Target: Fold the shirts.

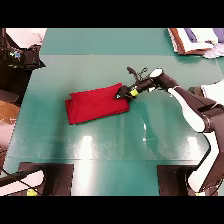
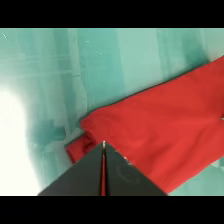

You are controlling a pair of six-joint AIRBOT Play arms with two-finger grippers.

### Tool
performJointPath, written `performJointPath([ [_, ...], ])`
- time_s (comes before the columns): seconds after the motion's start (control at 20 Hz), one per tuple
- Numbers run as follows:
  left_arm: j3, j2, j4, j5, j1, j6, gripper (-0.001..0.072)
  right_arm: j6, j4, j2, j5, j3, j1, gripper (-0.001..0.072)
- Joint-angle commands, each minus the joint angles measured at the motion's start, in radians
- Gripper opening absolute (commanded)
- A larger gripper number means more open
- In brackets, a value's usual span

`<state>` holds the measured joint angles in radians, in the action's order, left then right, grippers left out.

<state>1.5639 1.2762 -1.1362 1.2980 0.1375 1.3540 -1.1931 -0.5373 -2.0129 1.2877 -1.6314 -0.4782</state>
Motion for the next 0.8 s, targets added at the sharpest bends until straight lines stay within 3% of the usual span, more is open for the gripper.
performJointPath([
  [0.0, 0.0, 0.0, 0.008, 0.026, 0.0, 0.0, 0.0028, 0.011, 0.011, -0.024, 0.018, -0.048, -0.035, 0.0022],
  [0.3, 0.0, -0.001, 0.021, 0.044, -0.123, 0.0, 0.0027, 0.016, 0.001, 0.106, 0.068, -0.067, 0.082, 0.002],
  [0.55, 0.0, 0.0, 0.022, 0.013, -0.264, 0.0, 0.0028, -0.047, -0.2, 0.311, 0.164, -0.067, 0.348, 0.002],
  [0.75, 0.0, -0.001, 0.03, -0.002, -0.32, 0.0, 0.0028, -0.064, -0.304, 0.438, 0.15, -0.067, 0.607, 0.002],
])
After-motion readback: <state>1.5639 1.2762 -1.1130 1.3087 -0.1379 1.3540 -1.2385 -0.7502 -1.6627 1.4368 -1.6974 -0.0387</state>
